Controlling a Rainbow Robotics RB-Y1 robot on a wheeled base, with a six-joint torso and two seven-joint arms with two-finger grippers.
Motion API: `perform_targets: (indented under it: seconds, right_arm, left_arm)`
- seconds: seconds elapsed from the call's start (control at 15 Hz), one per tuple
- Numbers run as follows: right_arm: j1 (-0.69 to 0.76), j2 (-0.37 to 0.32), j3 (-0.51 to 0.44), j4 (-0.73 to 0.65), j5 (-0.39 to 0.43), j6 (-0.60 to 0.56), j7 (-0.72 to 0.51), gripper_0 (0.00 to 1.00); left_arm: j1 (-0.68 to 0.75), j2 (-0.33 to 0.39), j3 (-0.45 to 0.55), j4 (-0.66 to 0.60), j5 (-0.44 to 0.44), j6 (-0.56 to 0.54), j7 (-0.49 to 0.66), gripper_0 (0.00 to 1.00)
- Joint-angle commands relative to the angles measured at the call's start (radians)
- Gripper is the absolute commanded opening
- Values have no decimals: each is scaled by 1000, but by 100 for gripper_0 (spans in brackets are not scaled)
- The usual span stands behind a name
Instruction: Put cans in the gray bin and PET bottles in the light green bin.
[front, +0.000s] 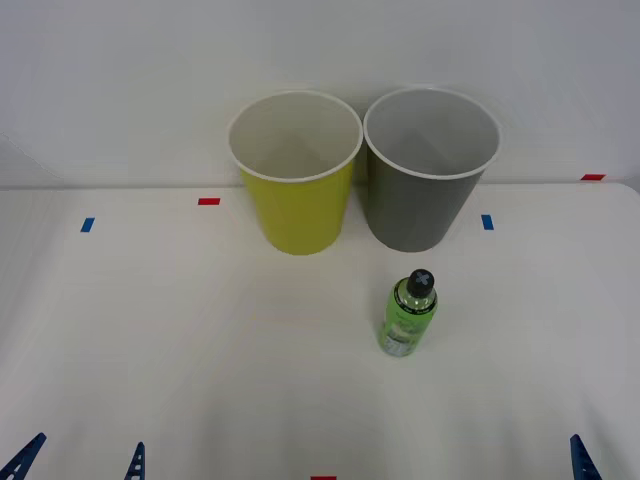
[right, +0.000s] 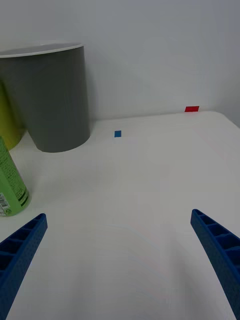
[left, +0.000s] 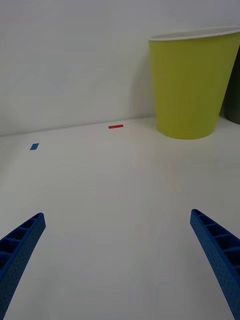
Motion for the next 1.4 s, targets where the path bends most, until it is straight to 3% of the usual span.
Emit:
perform_targets:
  seconds: [0.07, 1.4]
  right_arm:
    - [0, 0, 0, 0, 0, 0, 0, 100]
    - [0, 0, 0, 0, 0, 0, 0, 100]
  left_arm:
    - [0, 0, 0, 0, 0, 0, 0, 100]
    - [0, 0, 0, 0, 0, 0, 0, 100]
